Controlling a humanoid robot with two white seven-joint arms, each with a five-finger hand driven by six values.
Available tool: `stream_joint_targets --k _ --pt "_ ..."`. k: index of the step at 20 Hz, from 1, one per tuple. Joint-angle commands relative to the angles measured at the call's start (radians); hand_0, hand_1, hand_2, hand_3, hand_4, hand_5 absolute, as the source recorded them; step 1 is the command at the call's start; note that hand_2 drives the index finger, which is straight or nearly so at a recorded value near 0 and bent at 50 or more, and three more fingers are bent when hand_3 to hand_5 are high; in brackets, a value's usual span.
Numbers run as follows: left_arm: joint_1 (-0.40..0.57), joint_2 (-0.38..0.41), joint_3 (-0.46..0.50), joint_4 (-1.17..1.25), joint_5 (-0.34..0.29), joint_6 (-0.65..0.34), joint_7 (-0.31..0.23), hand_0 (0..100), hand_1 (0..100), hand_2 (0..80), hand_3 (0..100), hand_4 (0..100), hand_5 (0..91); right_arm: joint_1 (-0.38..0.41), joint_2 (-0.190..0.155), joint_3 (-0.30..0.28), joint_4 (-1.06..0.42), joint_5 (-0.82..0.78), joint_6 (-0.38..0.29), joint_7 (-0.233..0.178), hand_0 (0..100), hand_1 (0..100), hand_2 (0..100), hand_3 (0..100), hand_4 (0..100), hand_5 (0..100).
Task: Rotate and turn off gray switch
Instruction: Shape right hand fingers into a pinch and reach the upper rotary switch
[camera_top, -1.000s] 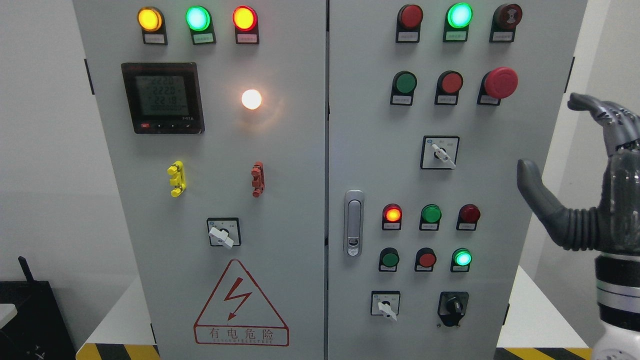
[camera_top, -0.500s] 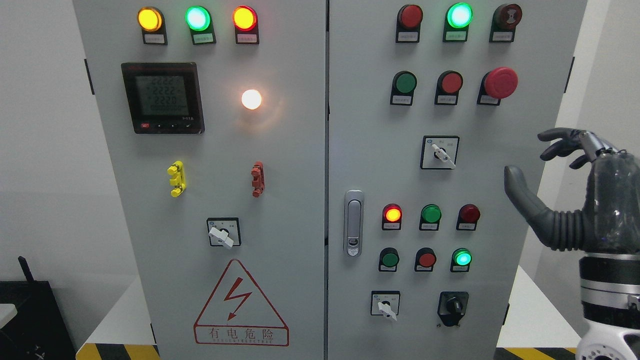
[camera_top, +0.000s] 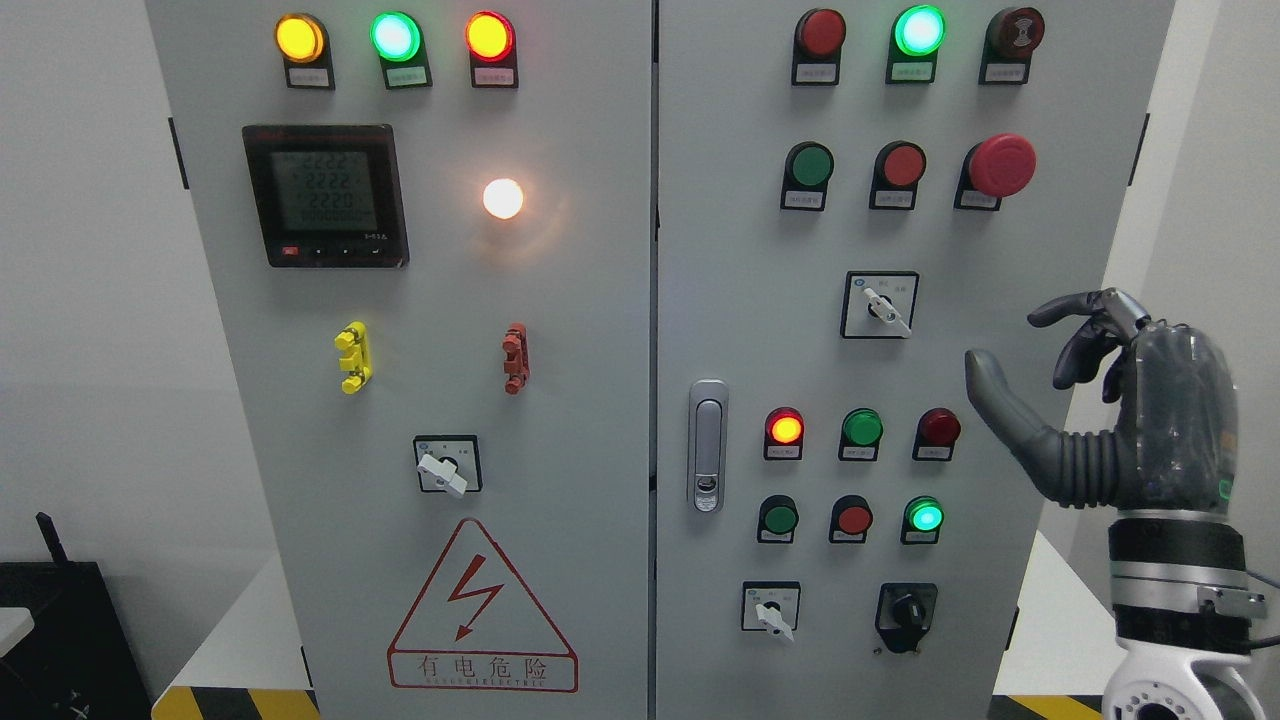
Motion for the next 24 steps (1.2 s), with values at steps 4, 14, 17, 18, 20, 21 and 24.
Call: stream_joint_targets --k 4,14,17,18,20,21,24 --pt "-0.009 -0.001 0.009 -0.026 0.018 -0.001 0.0 12 39 0.0 0 0 0.0 -0.027 0.117 0.054 0.027 0.001 0.061 0.0 7 50 53 95 94 100" --pt "-0.009 0.0 0.008 -0.026 0.02 -0.001 0.0 12 39 0.0 0 0 0.0 -0.072 0.134 0.07 0.074 0.001 0.119 -0.011 7 51 55 96 94 100" --pt "-0.009 0.0 0.009 -0.026 0.018 -0.001 0.0 12 39 0.0 0 0 0.0 -0.081 0.132 0.071 0.086 0.001 0.123 -0.014 7 52 55 96 94 100" --pt "-0.009 0.0 0.008 -0.026 0.02 -0.001 0.0 12 39 0.0 0 0 0.0 -0.081 0.134 0.071 0.086 0.001 0.123 -0.014 7 52 55 96 94 100" --pt "-0.009 0.0 0.008 -0.026 0.02 -0.001 0.0 12 39 0.0 0 0 0.0 -0.084 0.134 0.074 0.085 0.002 0.121 -0.02 7 52 55 96 94 100" --pt "-0.009 0.0 0.009 -0.026 0.02 -0.001 0.0 12 39 0.0 0 0 0.0 -0.084 0.134 0.074 0.085 0.002 0.121 -0.027 7 52 55 96 94 100" --pt "-0.009 0.0 0.008 -0.026 0.02 -0.001 0.0 12 39 0.0 0 0 0.0 -0.084 0.134 0.085 0.086 0.004 0.123 -0.032 7 52 55 96 94 100"
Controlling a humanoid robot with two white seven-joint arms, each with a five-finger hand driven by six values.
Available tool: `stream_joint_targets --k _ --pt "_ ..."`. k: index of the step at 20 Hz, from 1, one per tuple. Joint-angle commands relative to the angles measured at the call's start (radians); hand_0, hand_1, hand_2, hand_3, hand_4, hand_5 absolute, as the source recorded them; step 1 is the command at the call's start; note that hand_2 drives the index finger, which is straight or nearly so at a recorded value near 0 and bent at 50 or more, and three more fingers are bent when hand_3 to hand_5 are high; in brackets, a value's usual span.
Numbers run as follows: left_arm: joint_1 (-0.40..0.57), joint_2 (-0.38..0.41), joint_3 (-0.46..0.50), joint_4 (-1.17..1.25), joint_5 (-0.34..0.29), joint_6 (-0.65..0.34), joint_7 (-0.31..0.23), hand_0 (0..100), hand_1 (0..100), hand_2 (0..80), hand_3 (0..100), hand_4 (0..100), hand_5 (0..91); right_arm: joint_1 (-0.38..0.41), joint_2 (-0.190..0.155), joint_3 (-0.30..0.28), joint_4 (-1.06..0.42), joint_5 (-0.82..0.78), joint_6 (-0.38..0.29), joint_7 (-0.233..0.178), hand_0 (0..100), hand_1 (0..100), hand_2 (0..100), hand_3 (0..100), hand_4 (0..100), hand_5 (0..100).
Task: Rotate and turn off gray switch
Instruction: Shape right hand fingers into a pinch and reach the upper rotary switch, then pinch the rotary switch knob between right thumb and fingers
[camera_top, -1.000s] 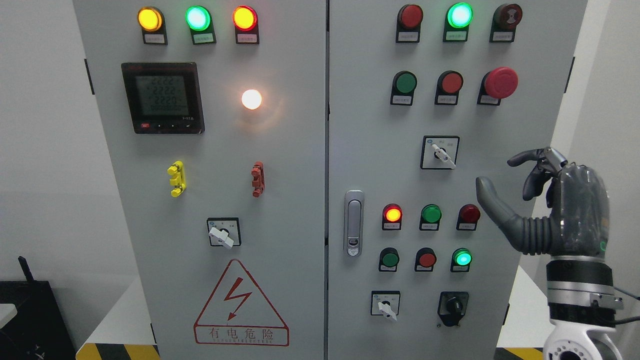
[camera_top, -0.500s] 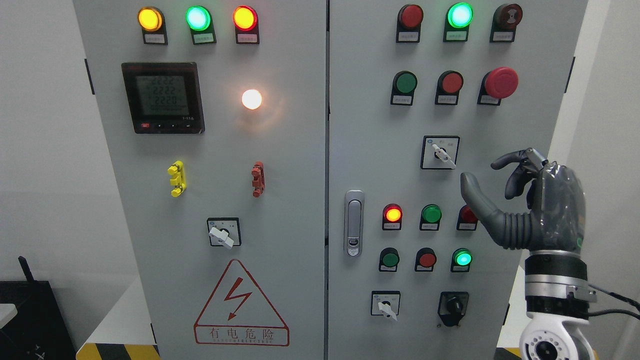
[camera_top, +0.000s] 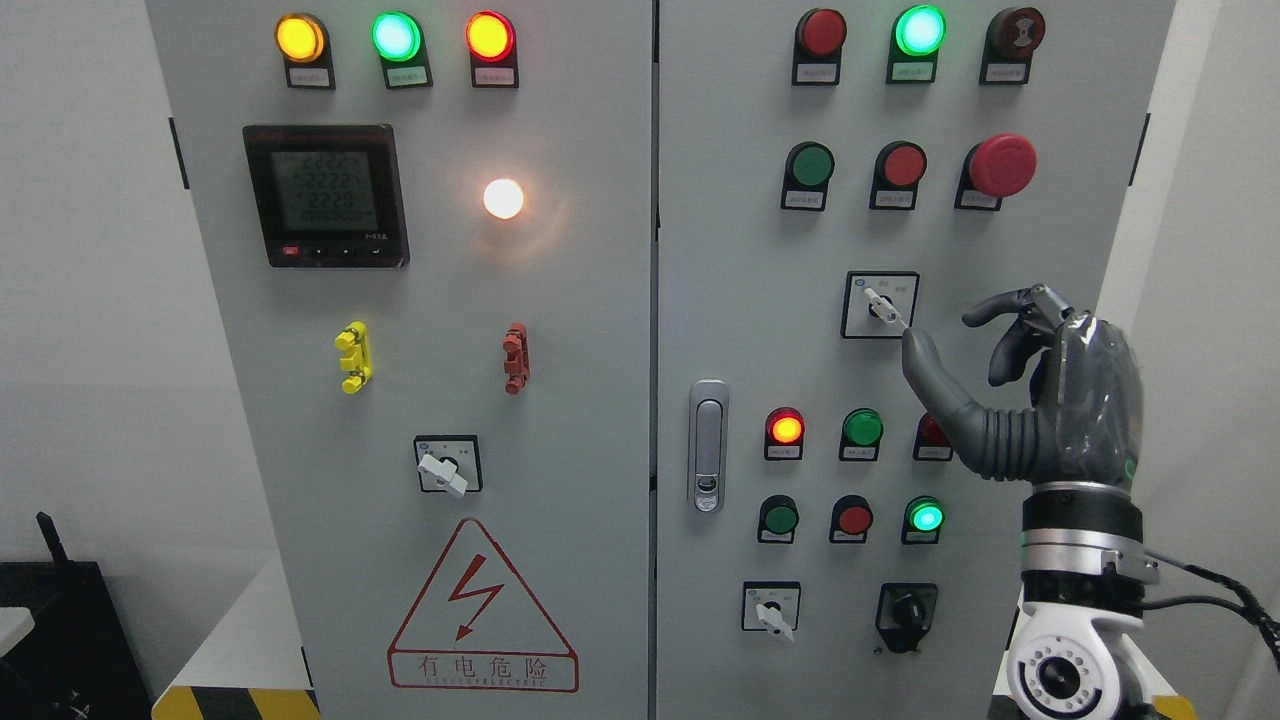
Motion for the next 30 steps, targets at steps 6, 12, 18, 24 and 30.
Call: stream_joint_targets --k 6,12,18,24,30 --pt "-0.009 -0.001 0.008 -0.026 0.02 -0.001 0.0 12 39 0.0 0 0 0.0 -0.011 0.016 0.026 0.038 0.003 0.009 -0.008 7 53 55 96 94 100" --pt "-0.009 0.0 0.008 -0.026 0.018 -0.001 0.0 12 39 0.0 0 0 0.0 -0.028 0.014 0.029 0.055 0.007 0.007 -0.009 8 53 55 96 94 100" --pt "-0.009 0.0 0.008 -0.026 0.018 -0.001 0.0 12 39 0.0 0 0 0.0 -0.029 0.006 0.048 0.064 0.007 0.009 -0.026 8 54 54 96 94 100" --pt "-0.009 0.0 0.008 -0.026 0.02 -0.002 0.0 12 39 0.0 0 0 0.0 -0.043 0.005 0.049 0.076 0.008 0.009 -0.026 9 54 54 96 94 100" --pt "-0.009 0.0 0.008 -0.026 0.02 -0.001 0.0 12 39 0.0 0 0 0.0 -0.046 0.003 0.051 0.078 0.008 0.015 -0.026 9 54 54 95 94 100"
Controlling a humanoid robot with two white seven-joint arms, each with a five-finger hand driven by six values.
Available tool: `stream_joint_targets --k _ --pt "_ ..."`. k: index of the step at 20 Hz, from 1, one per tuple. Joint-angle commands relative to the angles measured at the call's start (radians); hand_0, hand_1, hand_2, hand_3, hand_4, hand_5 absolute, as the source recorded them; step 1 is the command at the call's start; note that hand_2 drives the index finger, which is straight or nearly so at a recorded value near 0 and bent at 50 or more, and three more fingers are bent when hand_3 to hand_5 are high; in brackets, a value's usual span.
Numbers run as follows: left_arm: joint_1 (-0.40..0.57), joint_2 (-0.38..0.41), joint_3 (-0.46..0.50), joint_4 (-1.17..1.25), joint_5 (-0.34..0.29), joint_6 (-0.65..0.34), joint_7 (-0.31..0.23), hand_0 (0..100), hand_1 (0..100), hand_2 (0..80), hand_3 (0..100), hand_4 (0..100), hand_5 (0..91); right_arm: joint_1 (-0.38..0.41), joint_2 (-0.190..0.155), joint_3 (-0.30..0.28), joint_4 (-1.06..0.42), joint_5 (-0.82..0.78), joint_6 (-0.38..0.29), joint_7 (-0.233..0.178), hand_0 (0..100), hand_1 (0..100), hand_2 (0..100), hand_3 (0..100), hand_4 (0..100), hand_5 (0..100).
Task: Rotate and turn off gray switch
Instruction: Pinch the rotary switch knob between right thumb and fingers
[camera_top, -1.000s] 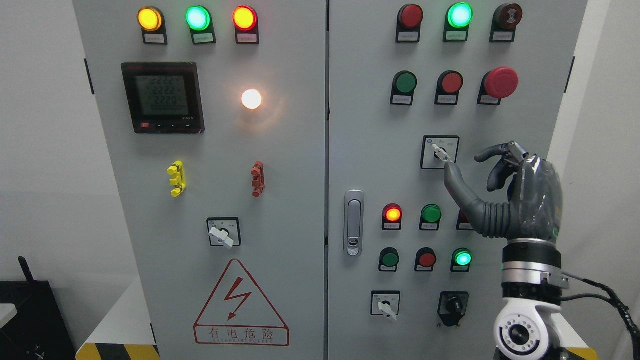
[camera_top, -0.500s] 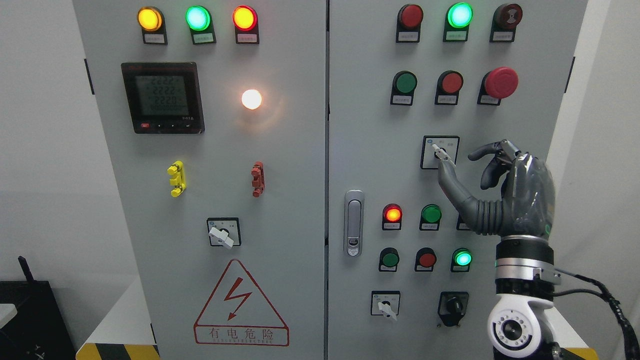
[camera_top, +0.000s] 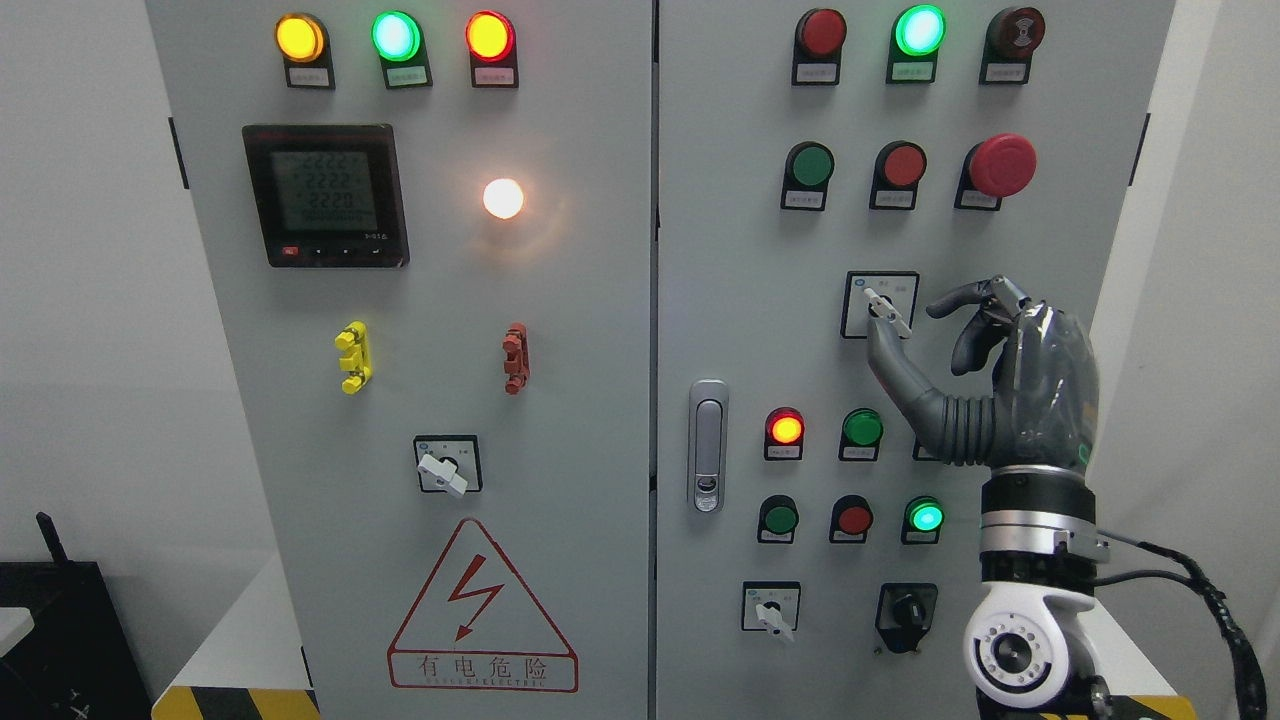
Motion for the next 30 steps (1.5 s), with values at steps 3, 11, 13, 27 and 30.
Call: stream_joint_targets --k 3,11,13,27,30 --pt "-0.009 0.0 0.008 -0.026 0.018 0.0 0.0 12 39 0.0 0 0 0.0 -0.007 -0.014 0.009 0.022 0.0 0.003 -0.001 9 53 55 95 94 100" --pt "-0.009 0.0 0.008 -0.026 0.02 0.0 0.0 12 39 0.0 0 0 0.0 -0.022 -0.016 0.022 0.034 -0.001 0.017 -0.007 10 53 55 95 94 100" --pt "-0.009 0.0 0.008 -0.026 0.02 0.0 0.0 12 39 0.0 0 0 0.0 -0.022 -0.016 0.027 0.036 -0.001 0.02 -0.014 10 53 55 95 94 100" --pt "-0.009 0.0 0.008 -0.026 0.018 0.0 0.0 12 39 0.0 0 0 0.0 -0.033 -0.017 0.036 0.036 0.0 0.037 -0.014 11 51 58 95 93 100" --pt "-0.009 0.0 0.008 -0.026 0.02 0.0 0.0 12 39 0.0 0 0 0.0 -0.036 -0.016 0.038 0.036 0.0 0.038 -0.014 11 51 59 95 93 100"
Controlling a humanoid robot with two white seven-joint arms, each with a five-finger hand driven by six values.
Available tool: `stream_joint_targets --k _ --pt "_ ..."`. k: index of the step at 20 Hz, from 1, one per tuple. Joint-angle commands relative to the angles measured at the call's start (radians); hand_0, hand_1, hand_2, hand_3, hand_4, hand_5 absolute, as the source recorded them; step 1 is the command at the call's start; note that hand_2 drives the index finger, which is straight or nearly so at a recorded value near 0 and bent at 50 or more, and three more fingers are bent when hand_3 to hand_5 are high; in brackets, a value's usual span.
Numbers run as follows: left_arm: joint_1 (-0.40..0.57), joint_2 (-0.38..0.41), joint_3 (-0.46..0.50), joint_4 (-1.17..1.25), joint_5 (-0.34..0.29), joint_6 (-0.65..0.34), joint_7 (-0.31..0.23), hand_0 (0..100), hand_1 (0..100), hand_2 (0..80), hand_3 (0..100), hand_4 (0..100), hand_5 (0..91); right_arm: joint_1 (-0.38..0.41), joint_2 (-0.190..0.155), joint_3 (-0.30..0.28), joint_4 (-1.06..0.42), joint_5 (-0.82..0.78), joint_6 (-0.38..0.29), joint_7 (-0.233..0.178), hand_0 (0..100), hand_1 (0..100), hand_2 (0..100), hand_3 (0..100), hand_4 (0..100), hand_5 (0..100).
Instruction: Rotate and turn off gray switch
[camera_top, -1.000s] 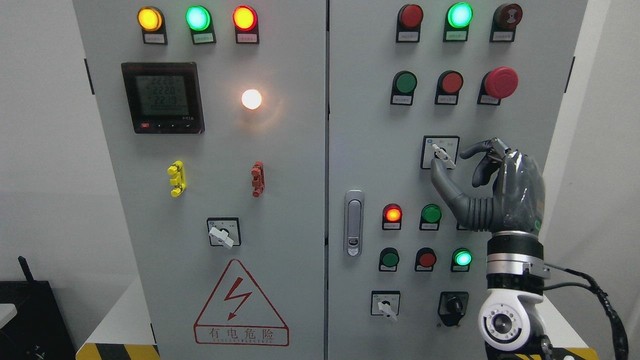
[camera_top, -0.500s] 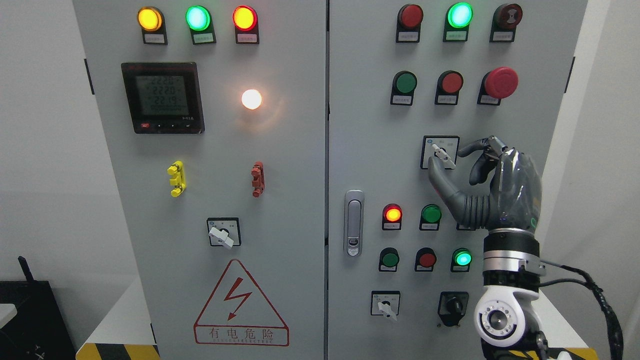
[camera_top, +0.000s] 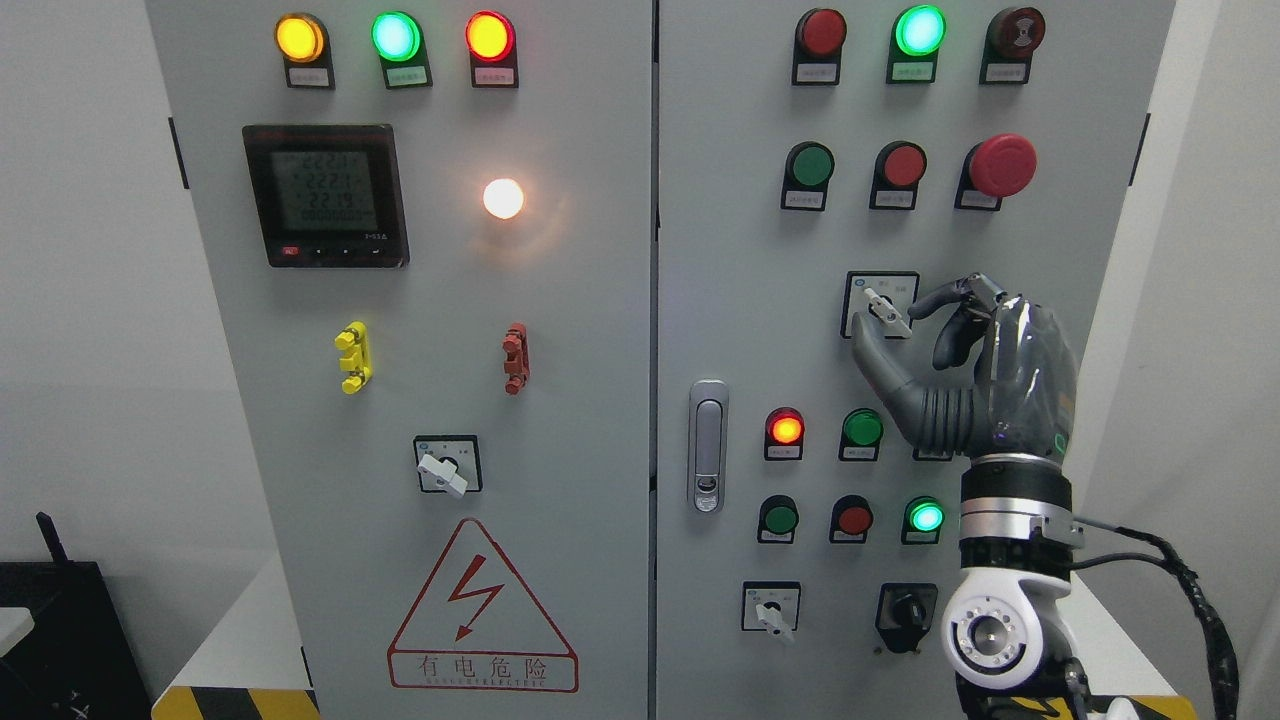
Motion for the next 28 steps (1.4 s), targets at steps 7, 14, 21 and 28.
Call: stream_joint_targets --k 7,14,21,28 --pt "-0.009 0.0 0.008 -0.026 0.02 0.0 0.0 12 39 0.0 0 0 0.0 -0.007 -0.017 0.016 0.004 0.002 0.027 0.003 11 51 60 95 94 100" --pt "-0.009 0.0 0.008 -0.026 0.02 0.0 0.0 12 39 0.0 0 0 0.0 -0.013 -0.018 0.016 0.004 0.002 0.029 0.003 12 51 60 96 94 100" --pt "-0.009 0.0 0.009 -0.026 0.018 0.0 0.0 12 39 0.0 0 0 0.0 -0.021 -0.018 0.016 0.005 0.004 0.03 0.003 12 51 62 96 94 100" --pt "-0.009 0.0 0.008 -0.026 0.02 0.0 0.0 12 39 0.0 0 0 0.0 -0.021 -0.018 0.018 0.01 0.007 0.03 0.005 12 51 63 96 94 100"
